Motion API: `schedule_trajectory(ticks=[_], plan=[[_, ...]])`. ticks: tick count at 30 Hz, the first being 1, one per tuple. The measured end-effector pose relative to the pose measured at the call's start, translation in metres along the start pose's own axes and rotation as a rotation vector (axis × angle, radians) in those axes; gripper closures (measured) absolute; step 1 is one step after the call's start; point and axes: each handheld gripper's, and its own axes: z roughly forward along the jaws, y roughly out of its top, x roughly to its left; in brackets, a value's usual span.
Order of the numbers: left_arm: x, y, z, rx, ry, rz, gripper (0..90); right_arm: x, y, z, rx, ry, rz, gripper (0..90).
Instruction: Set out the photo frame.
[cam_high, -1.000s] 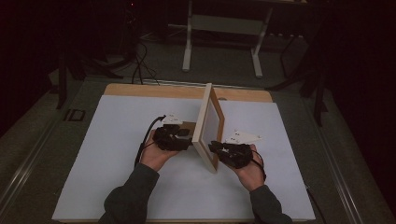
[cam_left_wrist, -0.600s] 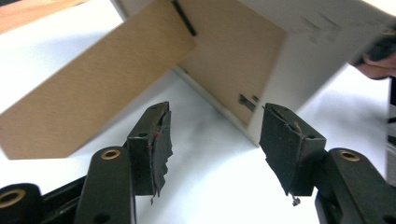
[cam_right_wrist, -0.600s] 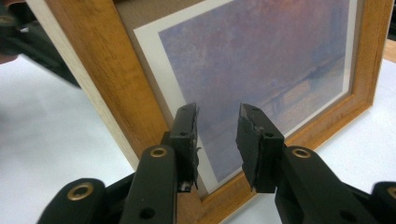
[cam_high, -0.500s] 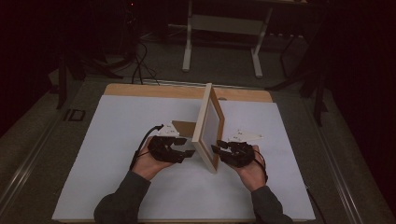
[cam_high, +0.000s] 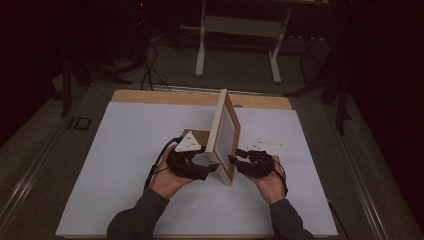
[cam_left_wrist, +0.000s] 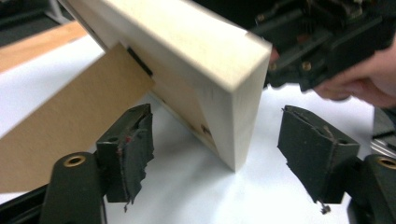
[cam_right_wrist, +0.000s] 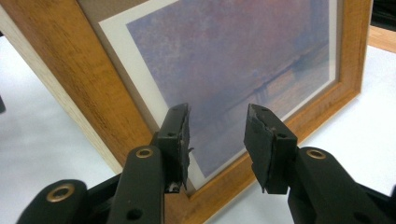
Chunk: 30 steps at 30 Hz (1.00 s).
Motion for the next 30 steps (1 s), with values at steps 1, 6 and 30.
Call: schedule_trajectory(ticks=[1, 6, 30], plan=[[-0.001, 0.002, 0.001, -0.005, 0.015, -0.003, 24.9, -0.001, 0.000, -0.001, 0.001, 0.001, 0.003, 59.3], [-0.005, 0.008, 0.010, -0.039, 0.071, -0.036, 24.9, -0.007, -0.001, -0.005, -0.001, -0.012, 0.017, 59.4], [-0.009, 0.012, 0.011, -0.052, 0.132, -0.103, 50.1, -0.024, -0.006, -0.015, -0.010, -0.052, 0.060, 59.7]])
